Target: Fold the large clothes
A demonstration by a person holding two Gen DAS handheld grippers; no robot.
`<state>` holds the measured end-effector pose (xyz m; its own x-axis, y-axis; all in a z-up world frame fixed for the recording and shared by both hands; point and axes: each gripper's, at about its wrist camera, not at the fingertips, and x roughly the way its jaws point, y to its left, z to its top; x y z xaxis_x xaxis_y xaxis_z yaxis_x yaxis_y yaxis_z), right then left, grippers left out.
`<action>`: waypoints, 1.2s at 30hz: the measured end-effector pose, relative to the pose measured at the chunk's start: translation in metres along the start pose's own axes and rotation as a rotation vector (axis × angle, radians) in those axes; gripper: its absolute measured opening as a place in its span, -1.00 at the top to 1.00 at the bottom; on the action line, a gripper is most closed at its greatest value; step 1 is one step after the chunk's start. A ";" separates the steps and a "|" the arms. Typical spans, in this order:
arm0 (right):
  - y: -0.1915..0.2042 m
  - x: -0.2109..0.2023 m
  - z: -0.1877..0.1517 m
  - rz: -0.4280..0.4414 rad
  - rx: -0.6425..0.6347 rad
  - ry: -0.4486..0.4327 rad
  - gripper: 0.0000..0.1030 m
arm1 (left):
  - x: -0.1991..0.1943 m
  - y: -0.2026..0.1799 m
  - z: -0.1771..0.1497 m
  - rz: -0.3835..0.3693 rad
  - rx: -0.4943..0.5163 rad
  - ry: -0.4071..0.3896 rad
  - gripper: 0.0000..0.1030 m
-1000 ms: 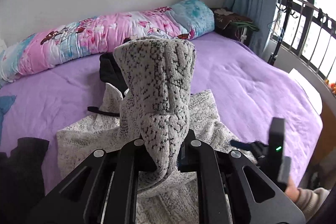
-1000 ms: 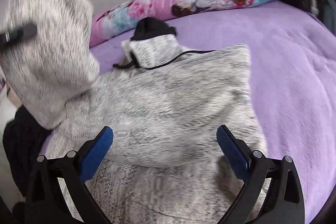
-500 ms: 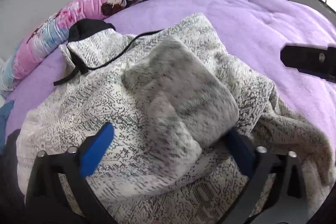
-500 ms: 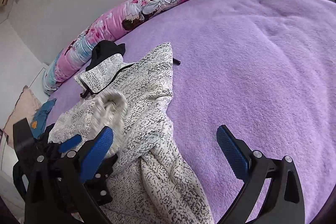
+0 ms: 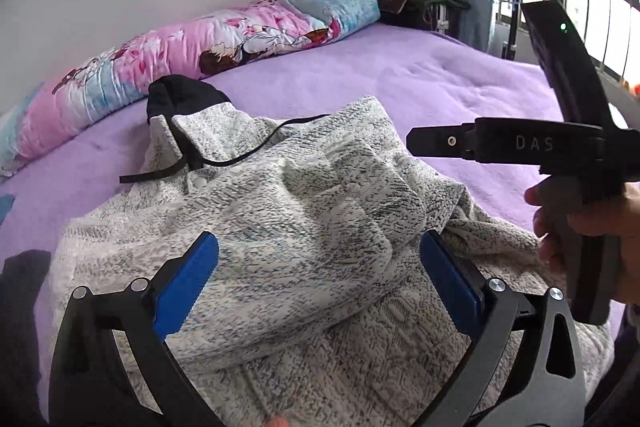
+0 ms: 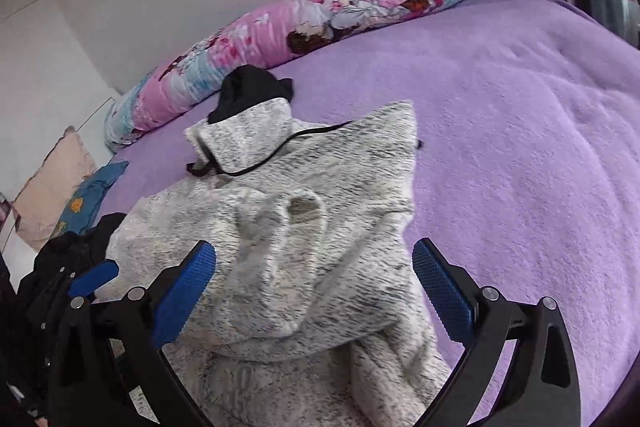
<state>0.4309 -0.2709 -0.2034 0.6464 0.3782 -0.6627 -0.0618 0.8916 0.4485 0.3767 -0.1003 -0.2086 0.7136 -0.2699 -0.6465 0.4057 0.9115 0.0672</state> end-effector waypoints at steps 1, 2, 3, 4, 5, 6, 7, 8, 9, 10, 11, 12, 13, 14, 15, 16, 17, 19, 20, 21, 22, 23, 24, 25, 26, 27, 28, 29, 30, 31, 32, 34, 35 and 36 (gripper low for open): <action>0.008 0.003 0.003 0.016 -0.024 -0.003 -0.86 | -0.005 0.013 0.002 -0.003 -0.026 -0.004 -0.89; 0.016 0.006 0.006 0.025 -0.056 0.002 -0.86 | -0.008 0.027 0.003 -0.004 -0.056 -0.005 -0.89; 0.024 0.011 0.007 0.030 -0.083 0.015 -0.86 | -0.010 0.043 0.004 -0.002 -0.095 0.002 -0.89; 0.030 0.016 0.008 0.039 -0.099 0.032 -0.86 | -0.011 0.061 0.004 0.006 -0.135 0.004 -0.89; 0.035 0.022 0.009 0.053 -0.109 0.049 -0.84 | -0.008 0.078 0.004 0.015 -0.170 0.006 -0.89; 0.039 0.026 0.008 0.062 -0.115 0.062 -0.80 | -0.005 0.098 0.003 0.025 -0.214 0.019 -0.89; 0.042 0.030 0.008 0.059 -0.122 0.076 -0.69 | 0.000 0.114 0.001 0.033 -0.250 0.036 -0.89; 0.044 0.036 0.007 0.051 -0.127 0.096 -0.60 | 0.007 0.129 -0.004 0.028 -0.288 0.054 -0.89; 0.045 0.040 0.005 0.044 -0.132 0.113 -0.57 | 0.014 0.144 -0.010 0.027 -0.326 0.076 -0.89; 0.044 0.045 0.004 0.035 -0.136 0.126 -0.51 | 0.020 0.155 -0.015 0.045 -0.346 0.097 -0.89; 0.044 0.048 0.004 0.037 -0.138 0.136 -0.41 | 0.025 0.164 -0.019 0.062 -0.357 0.113 -0.89; 0.044 0.050 0.003 0.034 -0.142 0.141 -0.40 | 0.028 0.172 -0.022 0.077 -0.367 0.120 -0.89; 0.042 0.052 0.002 0.030 -0.141 0.147 -0.38 | 0.029 0.179 -0.027 0.081 -0.377 0.123 -0.89; 0.041 0.054 0.003 0.035 -0.133 0.154 -0.33 | 0.030 0.183 -0.030 0.084 -0.383 0.126 -0.89; 0.039 0.056 0.003 0.039 -0.121 0.157 -0.29 | 0.033 0.188 -0.033 0.084 -0.395 0.131 -0.89; 0.036 0.058 0.003 0.039 -0.108 0.164 -0.17 | 0.036 0.191 -0.036 0.085 -0.403 0.137 -0.89; 0.035 0.061 0.002 0.033 -0.105 0.175 -0.03 | 0.038 0.193 -0.039 0.089 -0.407 0.139 -0.89; 0.031 0.072 -0.002 0.017 -0.099 0.220 0.31 | 0.045 0.192 -0.045 0.093 -0.401 0.147 -0.89; 0.028 0.076 -0.005 0.013 -0.092 0.230 0.31 | 0.047 0.191 -0.046 0.099 -0.393 0.144 -0.89; 0.025 0.079 -0.006 0.020 -0.083 0.233 0.32 | 0.049 0.189 -0.048 0.101 -0.381 0.138 -0.89; 0.022 0.081 -0.007 0.036 -0.068 0.231 0.36 | 0.051 0.189 -0.049 0.103 -0.376 0.135 -0.89; 0.020 0.081 -0.006 0.058 -0.055 0.228 0.51 | 0.053 0.189 -0.051 0.104 -0.377 0.136 -0.89; 0.019 0.081 -0.005 0.081 -0.045 0.228 0.60 | 0.055 0.191 -0.053 0.100 -0.382 0.136 -0.89; 0.019 0.082 -0.004 0.092 -0.041 0.227 0.67 | 0.058 0.192 -0.055 0.097 -0.386 0.138 -0.89; 0.020 0.083 -0.003 0.100 -0.043 0.228 0.77 | 0.060 0.194 -0.057 0.096 -0.390 0.142 -0.89; 0.021 0.083 -0.004 0.101 -0.049 0.227 0.80 | 0.063 0.195 -0.059 0.094 -0.392 0.146 -0.89; 0.021 0.083 -0.004 0.090 -0.053 0.222 0.82 | 0.066 0.194 -0.061 0.097 -0.388 0.154 -0.89; 0.022 0.082 -0.004 0.082 -0.053 0.214 0.84 | 0.069 0.194 -0.063 0.102 -0.378 0.165 -0.89; 0.021 0.080 -0.004 0.065 -0.052 0.201 0.85 | 0.074 0.192 -0.065 0.114 -0.364 0.191 -0.89; 0.022 0.076 -0.002 0.052 -0.053 0.190 0.86 | 0.079 0.190 -0.067 0.126 -0.354 0.217 -0.89; 0.022 0.072 -0.001 0.048 -0.052 0.176 0.87 | 0.082 0.188 -0.067 0.139 -0.344 0.234 -0.89; 0.023 0.060 0.004 0.049 -0.049 0.142 0.87 | 0.080 0.184 -0.064 0.152 -0.324 0.237 -0.89; 0.025 0.052 0.007 0.039 -0.054 0.125 0.87 | 0.077 0.184 -0.062 0.148 -0.331 0.236 -0.89; 0.026 0.043 0.009 0.027 -0.052 0.107 0.87 | 0.072 0.184 -0.059 0.142 -0.345 0.228 -0.89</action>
<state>0.4641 -0.2340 -0.2146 0.5593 0.4242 -0.7122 -0.1197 0.8915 0.4370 0.4695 0.0662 -0.2877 0.5887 -0.0945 -0.8028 0.0707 0.9954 -0.0653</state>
